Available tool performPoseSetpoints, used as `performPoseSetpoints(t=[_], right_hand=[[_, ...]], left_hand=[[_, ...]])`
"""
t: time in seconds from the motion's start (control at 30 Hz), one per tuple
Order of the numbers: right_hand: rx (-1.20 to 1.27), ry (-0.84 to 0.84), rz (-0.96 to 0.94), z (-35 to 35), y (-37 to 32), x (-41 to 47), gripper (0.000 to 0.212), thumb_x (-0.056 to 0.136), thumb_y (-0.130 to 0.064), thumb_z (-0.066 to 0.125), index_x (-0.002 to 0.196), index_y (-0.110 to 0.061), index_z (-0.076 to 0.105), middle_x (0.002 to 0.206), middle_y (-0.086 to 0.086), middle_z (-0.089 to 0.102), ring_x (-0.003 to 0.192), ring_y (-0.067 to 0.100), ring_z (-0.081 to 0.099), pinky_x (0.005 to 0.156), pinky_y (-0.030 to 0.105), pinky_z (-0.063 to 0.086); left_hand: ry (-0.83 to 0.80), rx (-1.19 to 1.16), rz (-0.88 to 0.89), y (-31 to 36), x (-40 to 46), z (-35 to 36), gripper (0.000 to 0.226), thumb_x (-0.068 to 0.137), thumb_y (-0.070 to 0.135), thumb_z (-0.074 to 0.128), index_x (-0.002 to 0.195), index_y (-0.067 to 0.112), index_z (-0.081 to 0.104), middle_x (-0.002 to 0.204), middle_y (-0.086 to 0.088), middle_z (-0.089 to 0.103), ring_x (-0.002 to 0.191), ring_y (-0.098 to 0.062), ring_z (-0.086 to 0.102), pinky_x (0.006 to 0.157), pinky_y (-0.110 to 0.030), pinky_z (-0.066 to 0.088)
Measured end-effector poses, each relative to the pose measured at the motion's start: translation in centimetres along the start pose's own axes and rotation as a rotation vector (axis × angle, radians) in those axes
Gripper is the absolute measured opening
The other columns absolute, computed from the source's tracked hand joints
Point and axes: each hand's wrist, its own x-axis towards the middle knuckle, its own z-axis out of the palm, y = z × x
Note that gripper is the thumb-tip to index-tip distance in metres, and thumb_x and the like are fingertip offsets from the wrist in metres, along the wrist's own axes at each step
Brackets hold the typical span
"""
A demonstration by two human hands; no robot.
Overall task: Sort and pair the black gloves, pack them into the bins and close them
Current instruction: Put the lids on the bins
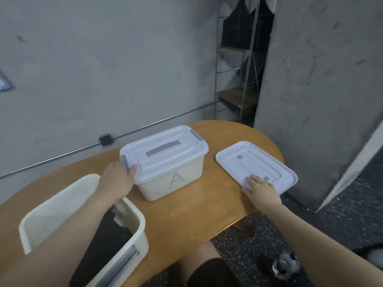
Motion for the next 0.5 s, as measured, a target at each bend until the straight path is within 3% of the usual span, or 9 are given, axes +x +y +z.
performPoseSetpoints(t=[0.1,0.23,0.3,0.4,0.5], right_hand=[[-0.140,-0.005,-0.061,-0.2,-0.9,-0.9,0.040,0.107,-0.024,0.048,0.145,-0.017,0.039,0.149,0.004,0.045,0.136,0.025,0.045,0.112,0.039,0.043],[-0.219,0.051,-0.069,-1.4,-1.0,-2.5,0.044,0.097,-0.002,0.054,0.138,-0.011,0.044,0.140,0.009,0.050,0.125,0.029,0.052,0.106,0.038,0.047],[-0.140,0.123,-0.037,-3.0,-0.9,-3.2,0.034,0.094,0.004,0.047,0.125,-0.009,0.048,0.124,0.011,0.057,0.112,0.030,0.058,0.089,0.038,0.049],[0.121,0.272,0.133,-6.9,-0.2,-4.8,0.022,0.090,0.007,0.042,0.100,-0.012,0.043,0.092,0.011,0.060,0.075,0.034,0.055,0.060,0.040,0.036],[0.315,0.459,0.230,-12.4,1.4,-6.6,0.014,0.096,0.002,0.040,0.094,-0.011,0.045,0.081,0.012,0.060,0.068,0.035,0.051,0.059,0.042,0.038]], left_hand=[[0.049,0.073,0.015,0.8,-1.0,-0.3,0.058,0.109,0.042,0.033,0.141,-0.005,0.047,0.130,-0.031,0.056,0.122,-0.044,0.047,0.106,-0.048,0.035],[0.089,-0.068,0.061,2.5,-3.6,-1.0,0.059,0.108,0.046,0.037,0.146,0.002,0.047,0.142,-0.026,0.048,0.133,-0.043,0.041,0.112,-0.048,0.032],[0.092,-0.137,0.093,3.5,-5.2,-1.5,0.057,0.108,0.045,0.038,0.147,0.005,0.049,0.151,-0.024,0.042,0.143,-0.040,0.034,0.118,-0.046,0.027],[0.047,-0.177,0.142,4.7,-7.4,-2.1,0.054,0.109,0.044,0.035,0.145,0.009,0.051,0.157,-0.018,0.038,0.152,-0.032,0.025,0.120,-0.043,0.024],[-0.010,-0.179,0.193,5.7,-8.7,-3.3,0.049,0.109,0.043,0.036,0.142,0.013,0.054,0.154,-0.011,0.042,0.150,-0.029,0.028,0.118,-0.039,0.027]])
